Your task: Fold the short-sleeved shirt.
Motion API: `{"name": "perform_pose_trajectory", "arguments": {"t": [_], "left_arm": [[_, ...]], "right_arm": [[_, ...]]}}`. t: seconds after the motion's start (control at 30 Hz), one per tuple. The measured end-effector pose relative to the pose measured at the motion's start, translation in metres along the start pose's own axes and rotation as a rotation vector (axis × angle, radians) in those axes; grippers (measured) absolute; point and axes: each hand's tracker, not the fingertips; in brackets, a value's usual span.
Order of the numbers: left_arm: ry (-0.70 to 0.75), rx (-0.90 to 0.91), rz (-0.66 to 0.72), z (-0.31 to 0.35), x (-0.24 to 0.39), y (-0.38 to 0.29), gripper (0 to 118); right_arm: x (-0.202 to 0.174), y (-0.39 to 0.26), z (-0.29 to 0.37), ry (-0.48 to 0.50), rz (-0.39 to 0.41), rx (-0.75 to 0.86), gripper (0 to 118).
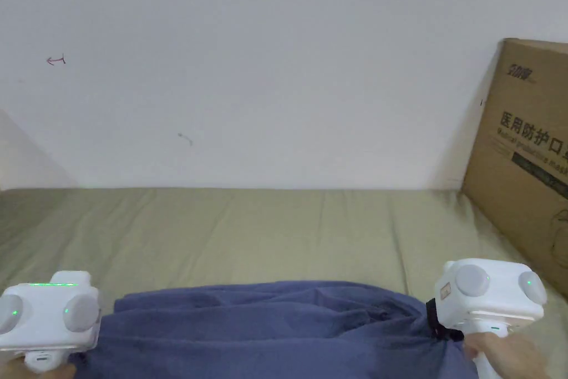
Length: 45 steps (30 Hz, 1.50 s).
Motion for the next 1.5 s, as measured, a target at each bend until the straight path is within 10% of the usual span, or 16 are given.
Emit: {"name": "perform_pose_trajectory", "arguments": {"t": [0.87,1.4,1.47,1.5], "left_arm": [[-0.117,-0.004,0.059,0.231,-0.126,-0.326,0],[-0.147,0.066,0.098,0.281,-0.140,-0.392,0],[-0.157,0.067,0.108,0.283,-0.142,-0.390,19],[-0.152,0.065,0.112,0.285,-0.142,-0.390,54]], "right_arm": [[0.095,-0.370,0.173,0.121,-0.075,-0.022,3],[0.094,-0.451,0.229,0.114,-0.114,0.029,3],[0.090,-0.449,0.233,0.110,-0.108,0.034,18],[0.087,-0.449,0.236,0.085,-0.082,0.042,43]]}}
